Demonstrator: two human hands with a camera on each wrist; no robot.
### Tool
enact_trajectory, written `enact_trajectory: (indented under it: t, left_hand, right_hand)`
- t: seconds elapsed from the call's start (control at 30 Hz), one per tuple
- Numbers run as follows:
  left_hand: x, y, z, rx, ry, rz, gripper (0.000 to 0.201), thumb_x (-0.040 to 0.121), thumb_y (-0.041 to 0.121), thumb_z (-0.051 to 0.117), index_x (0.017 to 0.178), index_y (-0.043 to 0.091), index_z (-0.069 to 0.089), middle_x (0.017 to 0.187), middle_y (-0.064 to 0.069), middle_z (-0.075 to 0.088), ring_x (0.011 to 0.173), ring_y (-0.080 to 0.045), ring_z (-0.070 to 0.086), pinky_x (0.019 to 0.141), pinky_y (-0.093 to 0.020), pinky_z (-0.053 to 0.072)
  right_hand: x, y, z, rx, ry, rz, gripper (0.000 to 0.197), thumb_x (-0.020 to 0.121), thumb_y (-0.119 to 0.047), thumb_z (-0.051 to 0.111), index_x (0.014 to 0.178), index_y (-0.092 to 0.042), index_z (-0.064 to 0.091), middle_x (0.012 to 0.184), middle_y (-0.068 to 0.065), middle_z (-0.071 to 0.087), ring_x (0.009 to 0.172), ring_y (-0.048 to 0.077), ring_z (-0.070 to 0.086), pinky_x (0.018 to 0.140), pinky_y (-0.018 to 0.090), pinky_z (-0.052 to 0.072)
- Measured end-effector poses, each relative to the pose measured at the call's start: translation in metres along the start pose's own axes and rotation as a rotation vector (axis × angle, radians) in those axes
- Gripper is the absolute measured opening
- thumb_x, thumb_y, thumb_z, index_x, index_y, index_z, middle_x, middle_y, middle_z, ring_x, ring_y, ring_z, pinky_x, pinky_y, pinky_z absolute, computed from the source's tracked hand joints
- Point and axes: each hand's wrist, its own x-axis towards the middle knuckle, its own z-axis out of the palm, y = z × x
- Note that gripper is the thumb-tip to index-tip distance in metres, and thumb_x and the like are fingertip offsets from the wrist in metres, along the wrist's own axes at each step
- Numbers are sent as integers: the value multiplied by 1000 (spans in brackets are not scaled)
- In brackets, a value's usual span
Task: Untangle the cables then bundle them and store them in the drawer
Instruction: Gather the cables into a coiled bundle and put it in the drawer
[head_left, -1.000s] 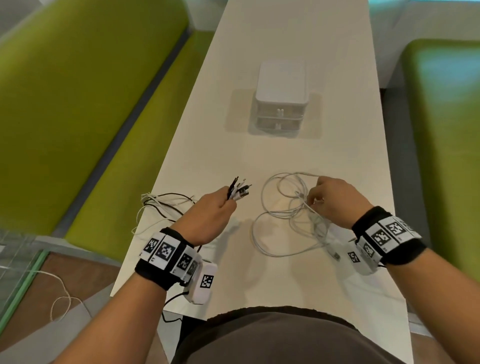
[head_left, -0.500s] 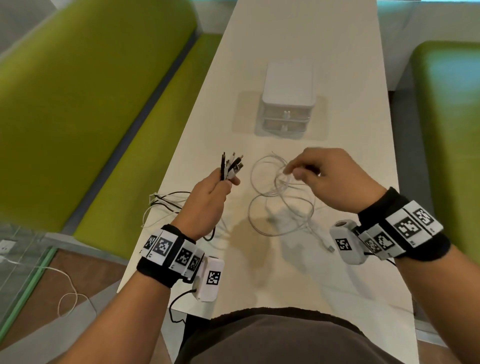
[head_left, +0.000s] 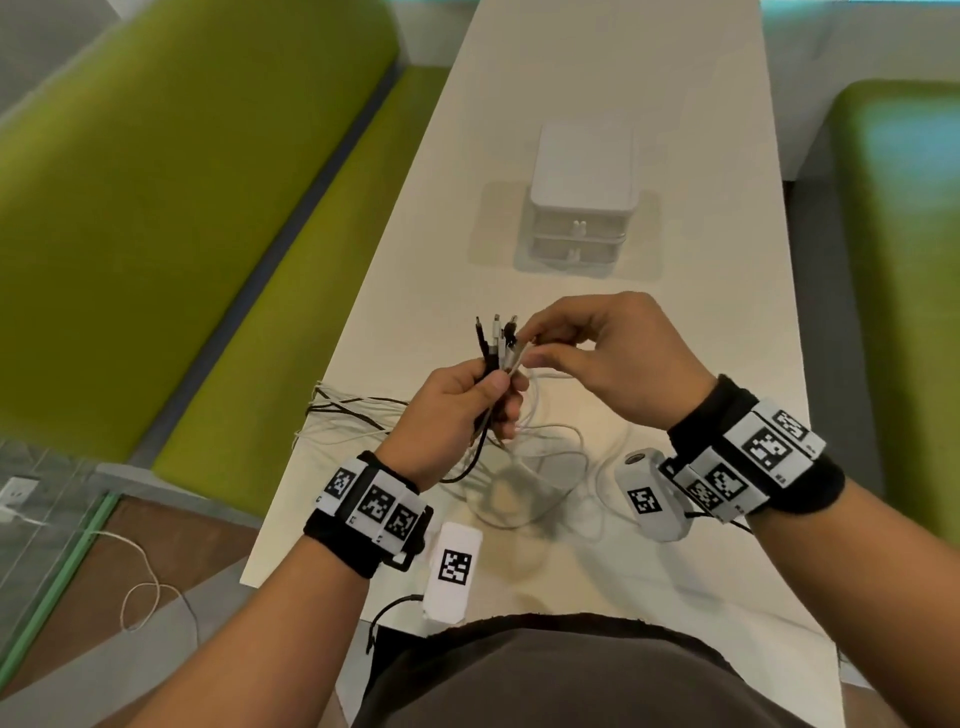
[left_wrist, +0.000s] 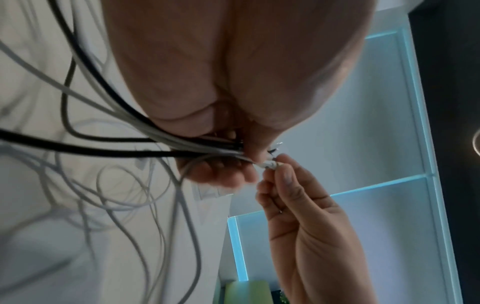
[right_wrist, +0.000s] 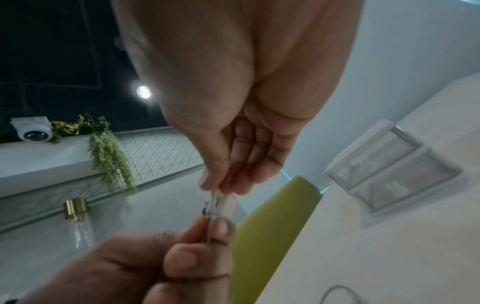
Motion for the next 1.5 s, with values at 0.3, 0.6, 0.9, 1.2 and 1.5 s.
enact_trajectory:
  t: [0.3, 0.6, 0.9, 1.2, 1.5]
  left_hand:
    - [-1, 8, -1, -52, -3, -23, 26, 109, 13, 39, 95, 6, 60, 71, -4, 57, 64, -18, 52, 63, -26, 46]
    - [5, 15, 1, -181, 109, 142, 21, 108, 16, 36, 95, 9, 52, 68, 2, 50, 64, -13, 50, 64, -25, 44]
    - [-4, 31, -30, 323, 223, 137, 18, 106, 31, 42, 106, 21, 56, 61, 10, 42, 51, -15, 41, 56, -32, 40]
    - [-6, 26, -33, 1162, 30, 147, 30, 96, 30, 56, 123, 22, 46, 99, 11, 58, 68, 3, 51, 66, -26, 38]
    - [-7, 45, -62, 1129, 431, 130, 24, 98, 40, 62, 84, 24, 51, 74, 4, 63, 68, -7, 57, 56, -25, 38]
  right_hand:
    - [0, 6, 21, 100, 149, -46, 18, 83, -20, 83, 101, -23, 81, 88, -4, 68, 82, 14, 65, 79, 31, 55]
    - [-16, 5, 49, 258, -180, 195, 54, 81, -32, 77, 129, -29, 51, 99, -3, 69, 81, 21, 73, 78, 45, 62]
    - [-26, 27, 38, -224, -156, 47, 35, 88, -59, 67, 75, -27, 72, 58, -7, 57, 58, 10, 50, 60, 34, 41]
    - [-15, 31, 18, -254, 24, -178, 15, 95, -17, 69, 100, -27, 80, 92, -11, 67, 92, 13, 55, 84, 28, 41]
    - [-14, 29, 11, -109, -4, 41, 19, 102, -30, 60, 97, -20, 76, 62, -15, 61, 61, 8, 54, 63, 19, 39]
